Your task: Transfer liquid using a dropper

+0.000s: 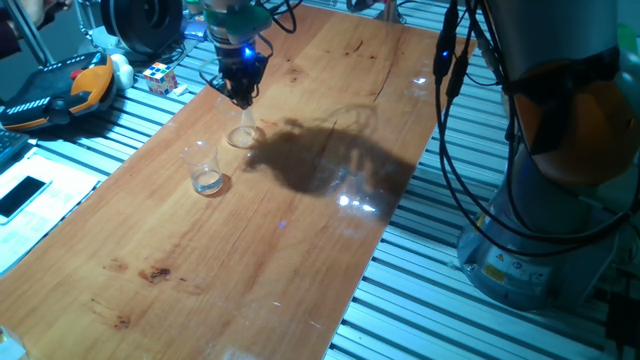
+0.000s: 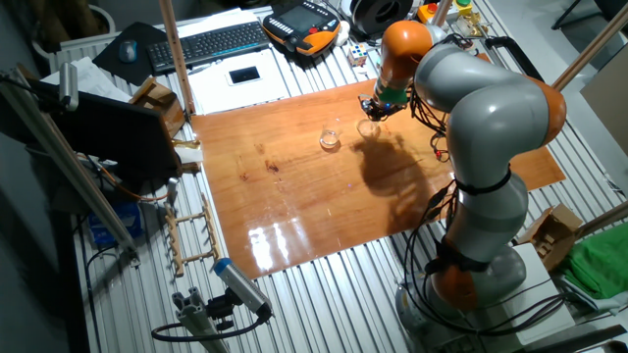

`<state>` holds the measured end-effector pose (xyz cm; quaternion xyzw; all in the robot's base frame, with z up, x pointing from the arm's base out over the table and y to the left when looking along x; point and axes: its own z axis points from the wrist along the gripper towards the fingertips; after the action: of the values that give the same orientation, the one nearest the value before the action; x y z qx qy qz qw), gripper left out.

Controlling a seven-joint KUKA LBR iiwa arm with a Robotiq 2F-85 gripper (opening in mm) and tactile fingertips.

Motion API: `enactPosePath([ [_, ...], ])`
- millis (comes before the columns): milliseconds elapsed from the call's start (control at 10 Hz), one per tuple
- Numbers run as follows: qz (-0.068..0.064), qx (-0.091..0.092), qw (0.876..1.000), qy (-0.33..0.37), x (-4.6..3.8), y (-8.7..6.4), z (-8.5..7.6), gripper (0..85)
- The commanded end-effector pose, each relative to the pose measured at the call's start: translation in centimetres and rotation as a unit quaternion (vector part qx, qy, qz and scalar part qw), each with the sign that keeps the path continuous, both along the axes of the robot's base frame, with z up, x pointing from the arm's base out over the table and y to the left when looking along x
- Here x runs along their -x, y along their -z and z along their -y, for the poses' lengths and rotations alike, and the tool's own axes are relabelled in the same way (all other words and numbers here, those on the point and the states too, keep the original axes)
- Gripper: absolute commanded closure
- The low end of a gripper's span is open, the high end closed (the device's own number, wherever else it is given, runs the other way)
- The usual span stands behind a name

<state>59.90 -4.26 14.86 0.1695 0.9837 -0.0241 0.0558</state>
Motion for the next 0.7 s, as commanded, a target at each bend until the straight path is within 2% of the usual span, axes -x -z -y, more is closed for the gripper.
enactPosePath([
  [0, 0.001, 0.003, 1.0, 0.001, -0.05, -0.3, -0.1, 84.0],
  [300, 0.004, 0.016, 1.0, 0.003, -0.23, -2.2, -0.3, 84.0],
  [600, 0.004, 0.021, 1.0, 0.011, 0.02, -4.4, -1.1, 84.0],
])
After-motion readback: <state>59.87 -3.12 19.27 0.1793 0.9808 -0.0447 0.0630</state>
